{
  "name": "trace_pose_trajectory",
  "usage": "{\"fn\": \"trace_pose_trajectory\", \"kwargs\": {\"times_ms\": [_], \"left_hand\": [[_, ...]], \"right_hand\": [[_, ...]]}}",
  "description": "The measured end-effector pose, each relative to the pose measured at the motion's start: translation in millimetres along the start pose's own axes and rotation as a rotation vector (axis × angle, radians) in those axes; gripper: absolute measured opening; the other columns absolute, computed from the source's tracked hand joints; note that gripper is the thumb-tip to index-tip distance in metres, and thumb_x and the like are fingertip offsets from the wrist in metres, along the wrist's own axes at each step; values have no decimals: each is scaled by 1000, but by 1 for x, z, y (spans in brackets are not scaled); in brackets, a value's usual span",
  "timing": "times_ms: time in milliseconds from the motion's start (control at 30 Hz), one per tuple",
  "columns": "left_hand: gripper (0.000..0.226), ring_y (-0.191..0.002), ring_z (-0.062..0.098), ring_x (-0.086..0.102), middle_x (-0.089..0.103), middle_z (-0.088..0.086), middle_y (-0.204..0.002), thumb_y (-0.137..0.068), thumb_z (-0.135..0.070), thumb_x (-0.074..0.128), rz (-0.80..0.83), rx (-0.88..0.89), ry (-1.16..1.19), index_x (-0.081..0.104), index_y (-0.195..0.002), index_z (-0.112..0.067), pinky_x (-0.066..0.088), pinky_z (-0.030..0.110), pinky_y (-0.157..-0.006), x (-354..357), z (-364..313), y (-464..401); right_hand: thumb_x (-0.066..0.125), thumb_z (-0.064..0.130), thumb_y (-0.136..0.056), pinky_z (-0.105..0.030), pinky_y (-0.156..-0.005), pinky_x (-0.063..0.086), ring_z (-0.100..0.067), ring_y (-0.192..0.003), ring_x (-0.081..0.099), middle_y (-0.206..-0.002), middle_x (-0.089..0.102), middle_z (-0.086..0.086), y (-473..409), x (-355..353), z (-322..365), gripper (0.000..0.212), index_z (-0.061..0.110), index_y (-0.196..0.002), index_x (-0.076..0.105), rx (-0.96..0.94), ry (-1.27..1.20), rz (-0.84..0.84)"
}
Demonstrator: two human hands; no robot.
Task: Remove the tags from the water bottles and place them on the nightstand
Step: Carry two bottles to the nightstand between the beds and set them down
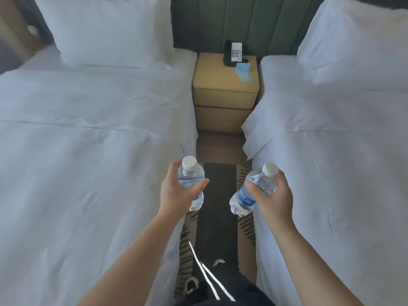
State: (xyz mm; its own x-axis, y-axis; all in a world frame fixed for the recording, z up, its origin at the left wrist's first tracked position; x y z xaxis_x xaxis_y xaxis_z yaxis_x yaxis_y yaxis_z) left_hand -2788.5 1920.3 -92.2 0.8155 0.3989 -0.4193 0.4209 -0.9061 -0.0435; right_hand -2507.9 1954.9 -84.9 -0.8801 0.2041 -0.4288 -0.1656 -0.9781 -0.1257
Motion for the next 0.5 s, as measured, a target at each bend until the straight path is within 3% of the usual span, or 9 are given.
{"fn": "trace_pose_trajectory", "kwargs": {"times_ms": [100, 200, 500], "left_hand": [[61, -89, -7, 58, 56, -30, -95, -63, -44, 84, 24, -19, 14, 40, -106, -51, 40, 11, -68, 20, 5, -55], [63, -92, 1, 59, 55, -28, -99, -64, -43, 84, 55, -14, 19, 41, -110, -47, 43, 15, -72, 48, 7, -113], [58, -88, -9, 60, 60, -24, -95, -63, -41, 85, 71, -17, 58, 46, -105, -44, 44, 13, -67, 147, -24, -310]], "right_hand": [[81, 36, -71, 1, -74, 37, -8, -101, 55, -112, 60, 9, -47, 19, -4, 57, 22, -120, 55, 25, -15, -6], [81, 32, -72, 3, -70, 40, -5, -97, 57, -110, 61, 8, -104, 40, -11, 53, 24, -118, 56, 34, -26, 8], [81, 34, -72, -19, -81, 50, -7, -103, 59, -110, 62, 10, -321, 84, -19, 53, 27, -118, 55, 16, -54, 32]]}}
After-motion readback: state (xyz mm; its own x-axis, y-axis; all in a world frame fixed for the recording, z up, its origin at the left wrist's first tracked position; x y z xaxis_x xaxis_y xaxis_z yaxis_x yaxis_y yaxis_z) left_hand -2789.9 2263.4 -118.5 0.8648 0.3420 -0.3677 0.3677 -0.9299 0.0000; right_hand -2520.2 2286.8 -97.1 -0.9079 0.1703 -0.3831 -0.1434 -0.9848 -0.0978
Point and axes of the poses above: each hand's wrist, its own y-axis away from the middle knuckle, its own x-axis out of the palm, z = x × y, the point moved 10 cm from there along -y, towards the middle knuckle
